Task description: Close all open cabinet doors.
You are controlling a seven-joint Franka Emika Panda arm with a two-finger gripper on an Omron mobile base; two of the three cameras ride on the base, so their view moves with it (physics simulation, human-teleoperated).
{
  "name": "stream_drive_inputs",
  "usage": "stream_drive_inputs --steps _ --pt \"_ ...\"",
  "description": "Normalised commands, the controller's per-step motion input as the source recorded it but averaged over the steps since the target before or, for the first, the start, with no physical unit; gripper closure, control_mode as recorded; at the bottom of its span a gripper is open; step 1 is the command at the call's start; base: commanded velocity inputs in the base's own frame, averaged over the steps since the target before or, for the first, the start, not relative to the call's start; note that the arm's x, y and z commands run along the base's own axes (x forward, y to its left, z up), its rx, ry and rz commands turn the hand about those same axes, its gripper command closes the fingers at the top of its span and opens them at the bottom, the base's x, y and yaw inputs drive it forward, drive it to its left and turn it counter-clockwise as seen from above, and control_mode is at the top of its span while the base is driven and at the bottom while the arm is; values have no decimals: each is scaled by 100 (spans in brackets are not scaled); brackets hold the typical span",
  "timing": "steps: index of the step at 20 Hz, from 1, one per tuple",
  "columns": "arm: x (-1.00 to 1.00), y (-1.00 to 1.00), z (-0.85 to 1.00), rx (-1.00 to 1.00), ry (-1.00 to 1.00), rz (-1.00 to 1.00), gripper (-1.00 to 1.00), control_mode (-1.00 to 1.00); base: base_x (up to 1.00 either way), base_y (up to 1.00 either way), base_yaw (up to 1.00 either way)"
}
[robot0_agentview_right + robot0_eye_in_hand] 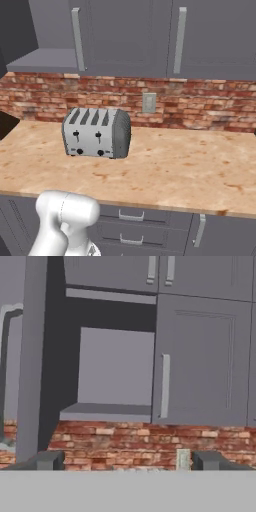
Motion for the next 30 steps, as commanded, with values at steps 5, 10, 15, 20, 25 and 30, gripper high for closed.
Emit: stream_drive_inputs --steps 5,10,15,20,25,30 --pt "0 45 -15 -5 -22 10 -100 -100 0 0 0" --pt "7 31 -20 -3 -22 8 -100 -100 0 0 0" --pt "19 3 -37 0 -10 0 -100 -100 0 0 0" --pt "22 7 -43 0 -5 0 -100 -100 0 0 0" --pt "30 2 -44 0 -10 1 -100 -100 0 0 0" --pt "38 1 -40 0 -9 2 -100 -100 0 0 0"
